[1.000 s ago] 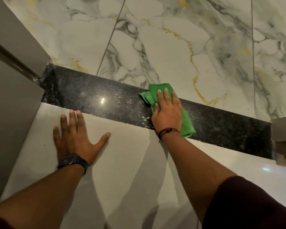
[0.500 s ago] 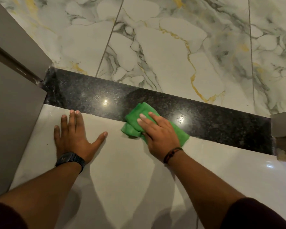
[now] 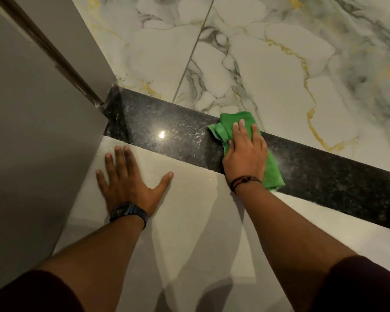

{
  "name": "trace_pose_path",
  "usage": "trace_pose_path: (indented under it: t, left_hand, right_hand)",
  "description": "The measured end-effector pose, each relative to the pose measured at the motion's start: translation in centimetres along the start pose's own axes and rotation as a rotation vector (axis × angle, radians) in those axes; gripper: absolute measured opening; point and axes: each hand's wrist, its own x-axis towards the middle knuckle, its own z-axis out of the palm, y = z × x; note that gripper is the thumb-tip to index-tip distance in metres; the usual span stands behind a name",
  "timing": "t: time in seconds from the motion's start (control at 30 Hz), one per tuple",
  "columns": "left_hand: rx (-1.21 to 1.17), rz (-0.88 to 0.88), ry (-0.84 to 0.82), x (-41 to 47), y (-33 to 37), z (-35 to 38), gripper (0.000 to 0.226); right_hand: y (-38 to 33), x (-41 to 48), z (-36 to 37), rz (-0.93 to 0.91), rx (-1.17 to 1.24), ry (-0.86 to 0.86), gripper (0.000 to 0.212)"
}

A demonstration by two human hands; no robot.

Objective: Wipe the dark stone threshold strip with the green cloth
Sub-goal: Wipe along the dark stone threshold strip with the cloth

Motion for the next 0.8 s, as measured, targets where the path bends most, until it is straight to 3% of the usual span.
trace_pose_path:
  t: [0.17,0.27,0.47,0.6,0.8]
  left_hand:
    - [-0.002,-0.004,-0.015,0.1,-0.1,-0.1,0.121]
    - [-0.002,0.003,-0.016,0.2,-0.2,-0.2,0.121]
    - [-0.005,0.029,0.008,0.6,-1.2,-0.3,0.118]
    - [-0.004,0.035,-0.008,1.1,-1.0,-0.5,0.121]
    - [-0.004,0.018,-0.013,1.0,-0.7,-0.4,0.126]
  right_hand:
    - [-5.1,0.8,2.0,-0.098,-0.014,-0.058,0.05]
    - [-6.4,-1.1,2.6,-0.266,-0.04,-0.116,0.056]
    - [-1.7,-4.9,0.0,-0.57,0.067,-0.196,0.054]
    - [2.1,-3.5,-1.5,-0.366,0.099,-0.09,0.051]
    - [-1.3,-0.8,0.3,-0.153,0.022,-0.028,0.05]
